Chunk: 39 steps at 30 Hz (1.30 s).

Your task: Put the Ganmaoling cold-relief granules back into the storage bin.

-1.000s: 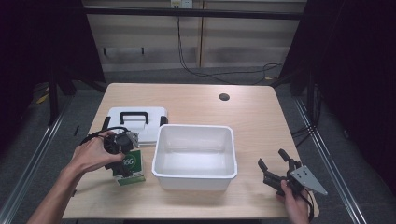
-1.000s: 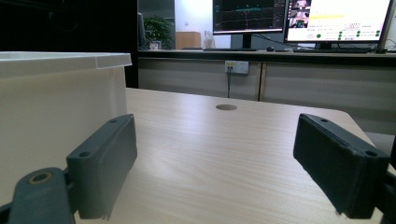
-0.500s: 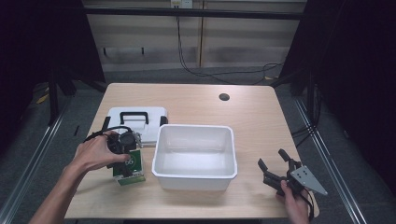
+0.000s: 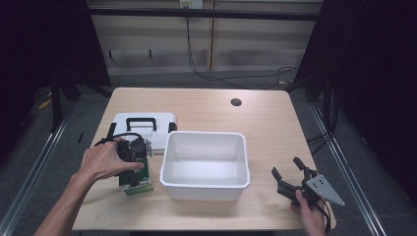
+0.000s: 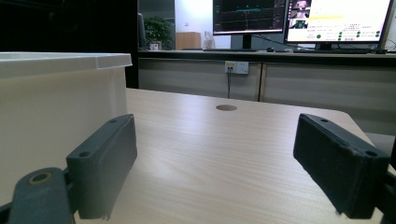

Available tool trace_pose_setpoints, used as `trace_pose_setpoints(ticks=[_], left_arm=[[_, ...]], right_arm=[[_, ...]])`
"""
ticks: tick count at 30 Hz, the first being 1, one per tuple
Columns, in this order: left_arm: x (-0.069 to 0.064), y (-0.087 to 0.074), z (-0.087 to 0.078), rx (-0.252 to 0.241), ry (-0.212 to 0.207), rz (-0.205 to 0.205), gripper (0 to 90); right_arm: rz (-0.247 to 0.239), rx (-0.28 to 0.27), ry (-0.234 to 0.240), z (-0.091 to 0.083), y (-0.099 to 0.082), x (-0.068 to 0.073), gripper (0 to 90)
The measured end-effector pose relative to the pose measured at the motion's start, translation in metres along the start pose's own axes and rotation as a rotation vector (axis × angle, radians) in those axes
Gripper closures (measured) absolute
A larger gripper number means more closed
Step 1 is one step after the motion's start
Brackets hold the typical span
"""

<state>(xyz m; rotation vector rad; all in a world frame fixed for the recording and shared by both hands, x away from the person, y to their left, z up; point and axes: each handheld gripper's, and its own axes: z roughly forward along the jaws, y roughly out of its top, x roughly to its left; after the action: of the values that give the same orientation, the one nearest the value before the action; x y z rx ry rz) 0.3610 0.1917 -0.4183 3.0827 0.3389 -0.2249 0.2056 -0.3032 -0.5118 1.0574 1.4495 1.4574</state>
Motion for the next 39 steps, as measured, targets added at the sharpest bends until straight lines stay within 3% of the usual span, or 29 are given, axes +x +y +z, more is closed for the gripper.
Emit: trace_pose_setpoints(ticks=[24,33,39], left_arm=[[-0.004,-0.015,-0.020,-0.079,0.004,-0.004,16.1],[-0.009,-0.015,-0.036,-0.076,0.021,0.012,16.2],[-0.008,-0.015,-0.050,-0.106,0.020,0.009,16.3]], right_arm=[[0.001,0.001,0.001,0.000,0.000,0.000,12.8],[-0.001,0.001,0.002,0.000,0.000,0.000,12.8],[0.000,0.001,0.001,0.000,0.000,0.000,12.8]])
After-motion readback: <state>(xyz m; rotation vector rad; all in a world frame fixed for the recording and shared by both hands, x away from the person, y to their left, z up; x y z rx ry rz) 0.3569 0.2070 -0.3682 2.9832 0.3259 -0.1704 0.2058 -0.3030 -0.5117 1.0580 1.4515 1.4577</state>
